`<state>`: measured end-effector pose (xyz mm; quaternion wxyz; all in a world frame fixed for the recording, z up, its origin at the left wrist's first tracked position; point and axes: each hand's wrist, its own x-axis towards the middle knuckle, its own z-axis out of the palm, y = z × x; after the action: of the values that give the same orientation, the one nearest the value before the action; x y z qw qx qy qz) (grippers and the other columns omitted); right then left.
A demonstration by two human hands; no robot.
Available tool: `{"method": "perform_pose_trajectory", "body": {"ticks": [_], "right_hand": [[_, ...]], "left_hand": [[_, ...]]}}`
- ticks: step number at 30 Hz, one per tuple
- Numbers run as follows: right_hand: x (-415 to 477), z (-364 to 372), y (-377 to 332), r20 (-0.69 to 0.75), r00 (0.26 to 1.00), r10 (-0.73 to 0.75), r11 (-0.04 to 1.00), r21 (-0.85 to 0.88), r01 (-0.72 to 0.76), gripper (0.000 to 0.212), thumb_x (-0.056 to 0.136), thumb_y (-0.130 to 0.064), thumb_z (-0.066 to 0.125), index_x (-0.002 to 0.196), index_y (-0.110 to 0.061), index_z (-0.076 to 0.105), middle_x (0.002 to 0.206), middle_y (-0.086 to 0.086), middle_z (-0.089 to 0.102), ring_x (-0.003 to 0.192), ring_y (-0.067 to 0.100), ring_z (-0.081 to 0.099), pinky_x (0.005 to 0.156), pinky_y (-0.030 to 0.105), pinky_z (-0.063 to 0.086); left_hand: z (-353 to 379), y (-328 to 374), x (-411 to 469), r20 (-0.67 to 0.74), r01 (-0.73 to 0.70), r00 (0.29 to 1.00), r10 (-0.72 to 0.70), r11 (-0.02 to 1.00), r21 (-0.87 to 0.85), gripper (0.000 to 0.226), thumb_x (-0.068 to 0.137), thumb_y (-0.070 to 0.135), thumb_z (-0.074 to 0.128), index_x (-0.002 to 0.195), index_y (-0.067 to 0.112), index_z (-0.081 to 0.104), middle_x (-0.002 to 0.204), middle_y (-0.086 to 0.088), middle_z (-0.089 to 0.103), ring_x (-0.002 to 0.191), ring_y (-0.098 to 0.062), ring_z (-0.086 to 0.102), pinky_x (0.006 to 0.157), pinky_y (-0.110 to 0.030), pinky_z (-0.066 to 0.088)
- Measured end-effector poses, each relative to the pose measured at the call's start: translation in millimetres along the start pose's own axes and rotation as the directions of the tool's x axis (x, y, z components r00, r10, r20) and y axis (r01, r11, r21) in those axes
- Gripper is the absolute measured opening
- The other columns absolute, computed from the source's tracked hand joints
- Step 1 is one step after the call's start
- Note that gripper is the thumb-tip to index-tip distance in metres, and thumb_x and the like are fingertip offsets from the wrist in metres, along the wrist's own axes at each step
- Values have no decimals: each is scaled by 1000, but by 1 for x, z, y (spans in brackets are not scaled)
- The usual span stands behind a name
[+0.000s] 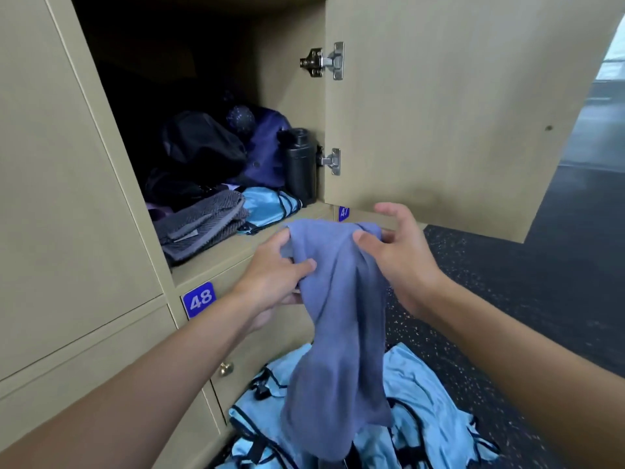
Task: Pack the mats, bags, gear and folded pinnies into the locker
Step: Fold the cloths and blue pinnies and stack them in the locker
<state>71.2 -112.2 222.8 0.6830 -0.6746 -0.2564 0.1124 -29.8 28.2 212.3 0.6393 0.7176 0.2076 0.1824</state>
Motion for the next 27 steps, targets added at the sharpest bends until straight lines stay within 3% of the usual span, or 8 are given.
{"method": "perform_pose_trajectory", "body": {"ticks": [3, 7, 11, 14, 17, 19, 22, 27], "right_hand": [[-2, -6, 8, 213, 973, 89, 996, -37, -83, 72, 85, -15, 76, 134, -45, 33, 114, 7, 67, 104, 18, 68, 82, 28, 55], [-2, -2, 13, 315, 945, 91, 996, -10, -93, 81, 83, -10, 76, 141, -46, 32, 99, -1, 68, 79, 1, 67, 63, 12, 49], [9, 7, 17, 122, 993, 3, 998, -61, 4, 62, 81, -1, 74, 131, -27, 48, 93, 11, 65, 79, 11, 62, 74, 25, 55], [14, 6, 12, 36, 999, -21, 1000, -17, 22, 50, 82, -1, 72, 121, -25, 53, 103, 17, 63, 84, 18, 61, 79, 35, 56], [18, -1, 7, 65, 998, -3, 997, 79, -2, 44, 85, 2, 70, 114, -28, 55, 106, 14, 67, 87, 23, 66, 68, 31, 56], [18, -5, 6, 70, 997, 13, 997, 79, -18, 43, 86, 0, 69, 117, -27, 56, 111, 14, 67, 92, 23, 68, 72, 36, 57], [17, -11, 4, 54, 997, 46, 995, 89, -51, 42, 90, -6, 68, 125, -23, 53, 105, 11, 65, 80, 16, 69, 64, 30, 57], [15, -22, 10, 238, 957, 167, 984, 17, -176, 52, 90, -10, 68, 131, -31, 43, 108, 9, 62, 94, 25, 68, 84, 40, 55]], "left_hand": [[-1, 10, 3, -34, -113, 993, 111, 990, -86, 32, 97, -2, 54, 106, 27, 64, 113, -12, 73, 106, -30, 69, 96, -49, 52], [7, 17, 7, 48, -148, 987, 155, 981, -124, 22, 98, 2, 51, 118, 6, 61, 122, -14, 68, 121, -27, 62, 108, -50, 45], [16, 20, 6, 111, -186, 975, 191, 981, -58, 28, 98, 10, 41, 91, 20, 66, 83, 9, 67, 81, -6, 59, 82, -32, 42], [23, 10, 6, 80, -104, 990, 118, 982, -160, 41, 98, 12, 34, 103, 30, 71, 103, -6, 72, 88, -17, 61, 80, -35, 45], [31, -2, 7, 32, -60, 997, 67, 984, -170, 31, 102, 5, 39, 106, 24, 63, 95, -5, 74, 78, -17, 65, 65, -28, 52], [33, -6, 9, 43, -69, 996, 77, 985, -156, 23, 100, 4, 49, 104, 22, 63, 87, -3, 73, 76, -15, 64, 72, -34, 51], [29, -5, 12, 42, -89, 995, 95, 987, -132, 12, 95, 5, 63, 103, 12, 66, 90, -7, 74, 84, -18, 66, 79, -37, 49], [25, 2, 11, -71, -136, 990, 126, 976, -169, 14, 92, -2, 65, 93, 12, 62, 77, -10, 67, 69, -18, 59, 64, -25, 49]]}}
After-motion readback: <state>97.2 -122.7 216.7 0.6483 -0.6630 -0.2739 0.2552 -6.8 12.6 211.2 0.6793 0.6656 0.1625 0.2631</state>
